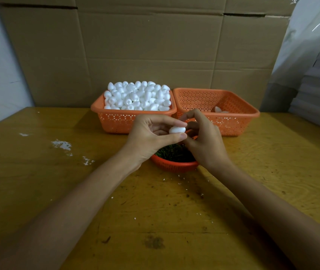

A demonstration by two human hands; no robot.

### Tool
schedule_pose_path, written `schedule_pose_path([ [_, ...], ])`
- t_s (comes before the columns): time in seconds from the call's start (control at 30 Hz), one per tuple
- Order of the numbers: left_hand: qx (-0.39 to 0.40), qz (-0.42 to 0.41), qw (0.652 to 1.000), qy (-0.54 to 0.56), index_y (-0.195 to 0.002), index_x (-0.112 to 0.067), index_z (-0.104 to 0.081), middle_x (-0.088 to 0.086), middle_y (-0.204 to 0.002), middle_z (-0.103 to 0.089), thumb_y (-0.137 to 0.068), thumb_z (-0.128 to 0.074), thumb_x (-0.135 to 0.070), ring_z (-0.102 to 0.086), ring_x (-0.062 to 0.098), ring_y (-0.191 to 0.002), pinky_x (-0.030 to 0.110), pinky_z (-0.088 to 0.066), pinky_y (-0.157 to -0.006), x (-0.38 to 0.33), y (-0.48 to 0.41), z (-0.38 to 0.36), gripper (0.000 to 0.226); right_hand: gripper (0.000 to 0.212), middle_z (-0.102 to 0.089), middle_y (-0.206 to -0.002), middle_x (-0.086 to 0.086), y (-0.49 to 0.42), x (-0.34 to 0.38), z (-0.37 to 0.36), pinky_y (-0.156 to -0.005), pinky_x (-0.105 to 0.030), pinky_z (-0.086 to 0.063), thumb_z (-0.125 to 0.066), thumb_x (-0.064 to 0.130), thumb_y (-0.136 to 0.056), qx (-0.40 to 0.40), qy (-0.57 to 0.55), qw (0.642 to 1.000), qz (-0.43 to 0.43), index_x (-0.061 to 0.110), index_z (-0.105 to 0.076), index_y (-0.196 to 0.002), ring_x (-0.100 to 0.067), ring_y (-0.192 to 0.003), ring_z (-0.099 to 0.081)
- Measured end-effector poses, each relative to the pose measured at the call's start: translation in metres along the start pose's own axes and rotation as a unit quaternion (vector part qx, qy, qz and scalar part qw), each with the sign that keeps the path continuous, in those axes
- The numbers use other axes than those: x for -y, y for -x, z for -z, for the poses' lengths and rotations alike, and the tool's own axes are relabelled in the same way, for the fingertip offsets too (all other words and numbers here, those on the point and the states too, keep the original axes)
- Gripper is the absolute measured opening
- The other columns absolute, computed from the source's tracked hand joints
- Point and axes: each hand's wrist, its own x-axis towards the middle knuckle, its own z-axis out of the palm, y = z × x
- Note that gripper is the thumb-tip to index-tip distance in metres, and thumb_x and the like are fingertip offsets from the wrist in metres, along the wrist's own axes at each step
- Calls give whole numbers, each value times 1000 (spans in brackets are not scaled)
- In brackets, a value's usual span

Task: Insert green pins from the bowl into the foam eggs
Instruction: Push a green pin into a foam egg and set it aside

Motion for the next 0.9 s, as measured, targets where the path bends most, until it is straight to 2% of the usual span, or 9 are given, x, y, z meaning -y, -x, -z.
schedule_pose_path([
  [0.23,-4,12,1000,-3,-102,-11,-81,4,-93,-81,-80,-89,-5,-77,15,-82,22,-60,-72,0,0,0,25,28,-79,-99,5,0,0,0,-68,-49,-61,-72,6,-91,4,-1,1000,4,15,-58,-114,-8,-85,-75],
  [0.4,-6,4,1000,0,-101,-13,-82,7,-94,-80,-81,-88,-5,-78,23,-77,28,-61,-74,-2,0,0,23,26,-79,-89,8,0,-1,0,-70,-46,-60,-72,9,-93,-2,0,1000,12,16,-58,-114,-4,-82,-74],
  [0.67,-13,23,1000,4,-105,-8,-80,9,-95,-81,-83,-86,-2,-80,28,-83,30,-63,-82,-5,1,0,23,25,-77,-89,13,0,0,-1,-66,-35,-61,-72,14,-93,0,-2,1000,10,18,-57,-113,-1,-81,-73],
  [0.77,-12,29,1000,4,-109,-11,-80,4,-107,-81,-82,-86,-1,-79,27,-93,37,-63,-90,-6,1,2,30,28,-77,-96,11,0,0,-1,-68,-39,-62,-73,13,-93,-2,4,1000,3,17,-58,-116,-3,-82,-73],
  [0.9,-13,31,999,0,-110,-16,-80,-1,-114,-79,-80,-86,3,-78,22,-100,34,-63,-89,-7,1,2,36,30,-77,-101,9,0,-1,-1,-68,-42,-62,-74,12,-93,-4,8,1000,-1,16,-58,-118,-4,-83,-73],
])
